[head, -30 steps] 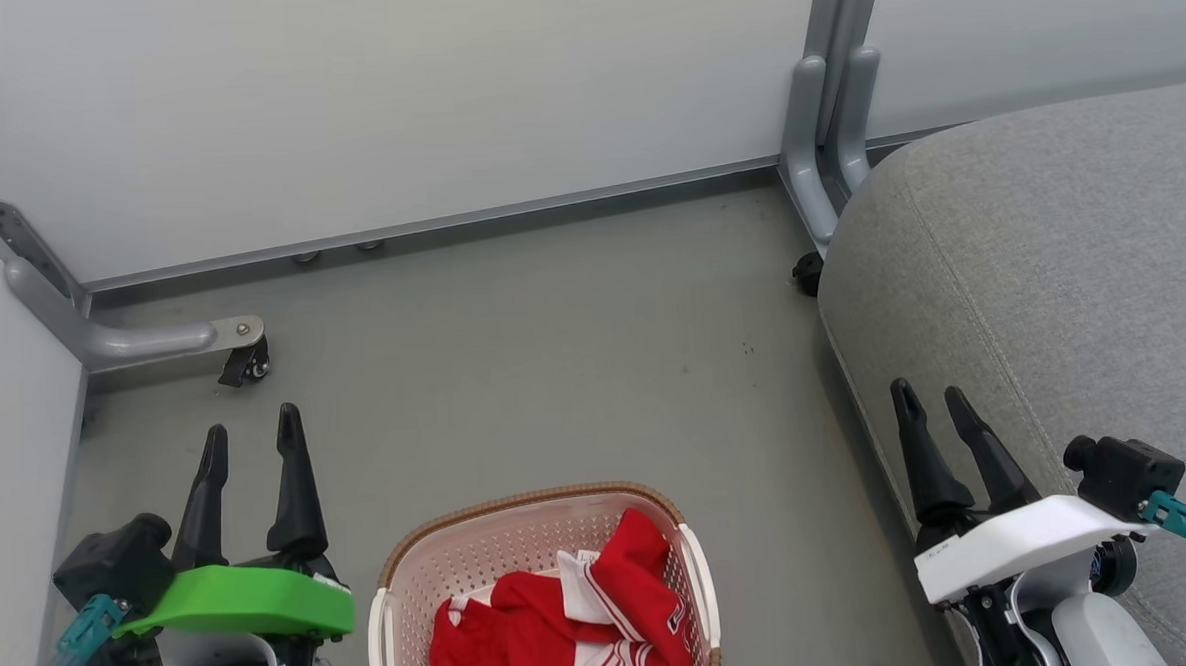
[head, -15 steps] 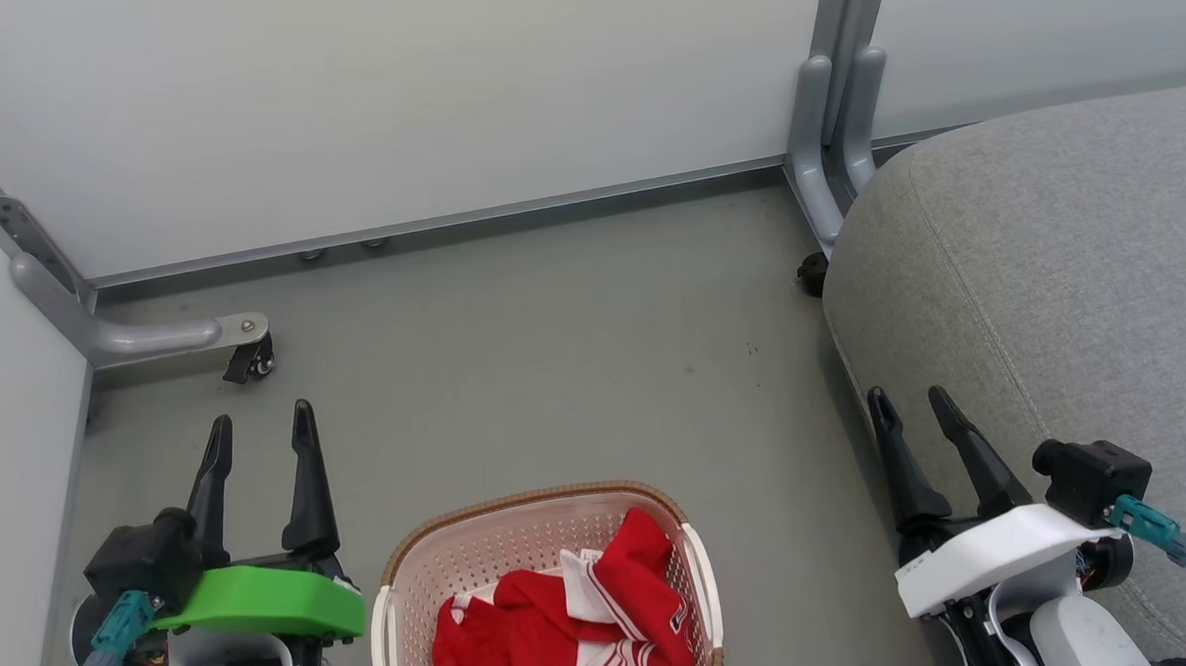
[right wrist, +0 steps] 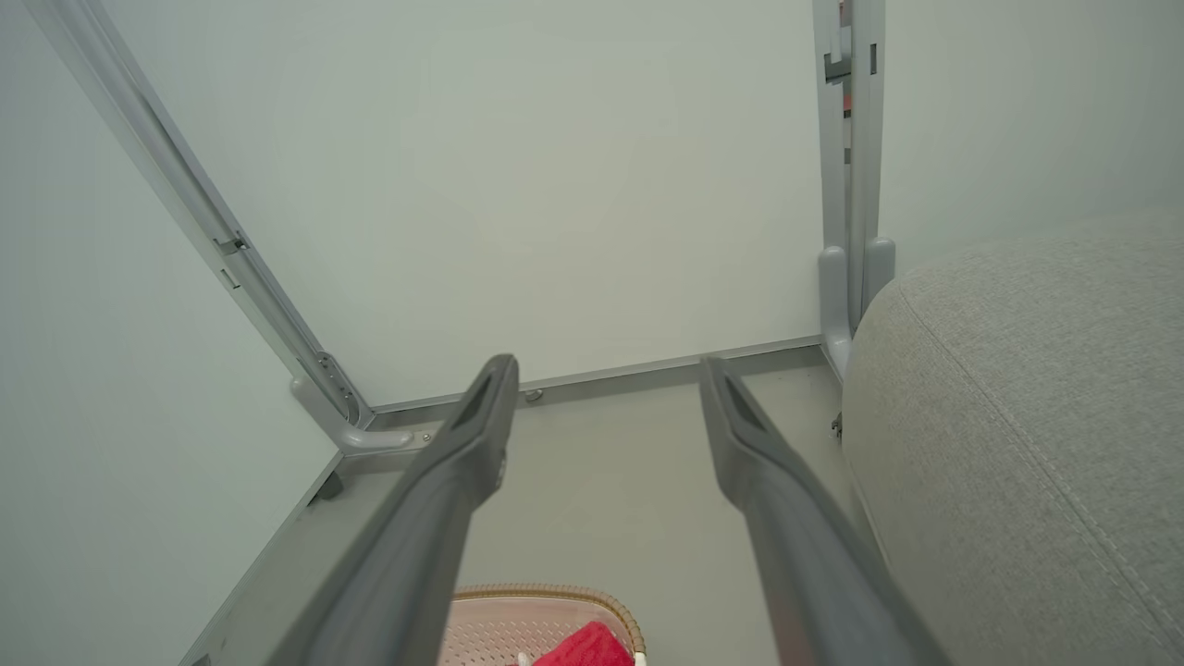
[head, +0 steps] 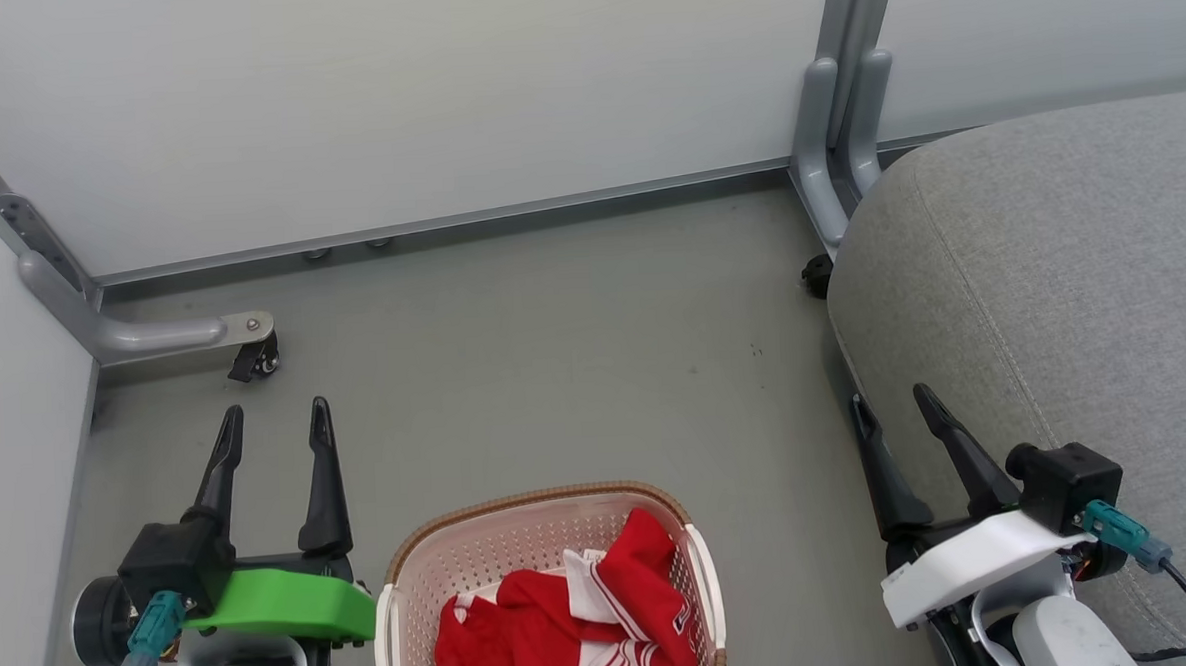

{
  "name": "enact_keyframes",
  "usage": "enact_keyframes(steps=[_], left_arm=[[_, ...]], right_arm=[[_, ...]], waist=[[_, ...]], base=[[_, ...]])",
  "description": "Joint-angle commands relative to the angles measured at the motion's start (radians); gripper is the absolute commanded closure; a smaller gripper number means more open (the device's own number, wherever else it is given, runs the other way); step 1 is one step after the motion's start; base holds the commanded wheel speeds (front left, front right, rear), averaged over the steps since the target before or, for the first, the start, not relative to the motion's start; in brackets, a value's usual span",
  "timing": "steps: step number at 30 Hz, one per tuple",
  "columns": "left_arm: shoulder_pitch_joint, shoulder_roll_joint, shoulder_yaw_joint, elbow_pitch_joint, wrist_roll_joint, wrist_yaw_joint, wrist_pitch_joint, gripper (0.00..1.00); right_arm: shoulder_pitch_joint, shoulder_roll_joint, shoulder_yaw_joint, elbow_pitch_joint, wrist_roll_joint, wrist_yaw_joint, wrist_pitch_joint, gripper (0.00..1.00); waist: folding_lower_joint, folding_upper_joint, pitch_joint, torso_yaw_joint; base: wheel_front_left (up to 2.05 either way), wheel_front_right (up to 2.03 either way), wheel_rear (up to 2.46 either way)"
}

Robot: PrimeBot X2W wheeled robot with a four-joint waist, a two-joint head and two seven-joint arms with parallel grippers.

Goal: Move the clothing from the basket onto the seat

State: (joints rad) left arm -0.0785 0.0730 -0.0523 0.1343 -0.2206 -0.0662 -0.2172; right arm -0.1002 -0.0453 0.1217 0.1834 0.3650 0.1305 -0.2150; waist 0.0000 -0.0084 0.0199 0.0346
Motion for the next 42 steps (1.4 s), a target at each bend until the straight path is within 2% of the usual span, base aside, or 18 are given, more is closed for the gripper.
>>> enact_keyframes(steps=[1, 24, 42], left_arm=[[-0.018, 0.003, 0.000, -0.007, 0.027, -0.002, -0.010, 0.00], [-0.022, -0.010, 0.001, 0.010, 0.173, -0.020, -0.050, 0.00], [-0.025, -0.017, 0.017, 0.011, 0.168, -0.031, -0.049, 0.00]], right_arm=[[-0.013, -0.006, 0.004, 0.000, -0.024, 0.000, -0.010, 0.00], [-0.021, -0.008, 0.027, 0.023, -0.190, 0.000, -0.052, 0.00], [-0.029, -0.008, 0.027, 0.025, -0.185, 0.000, -0.052, 0.00]], waist=[[0.0000, 0.0068, 0.001, 0.001], [0.0000, 0.0084, 0.007, 0.011], [0.0000, 0.0084, 0.019, 0.004]], base=[[0.00, 0.00, 0.00], [0.00, 0.00, 0.00], [0.00, 0.00, 0.00]])
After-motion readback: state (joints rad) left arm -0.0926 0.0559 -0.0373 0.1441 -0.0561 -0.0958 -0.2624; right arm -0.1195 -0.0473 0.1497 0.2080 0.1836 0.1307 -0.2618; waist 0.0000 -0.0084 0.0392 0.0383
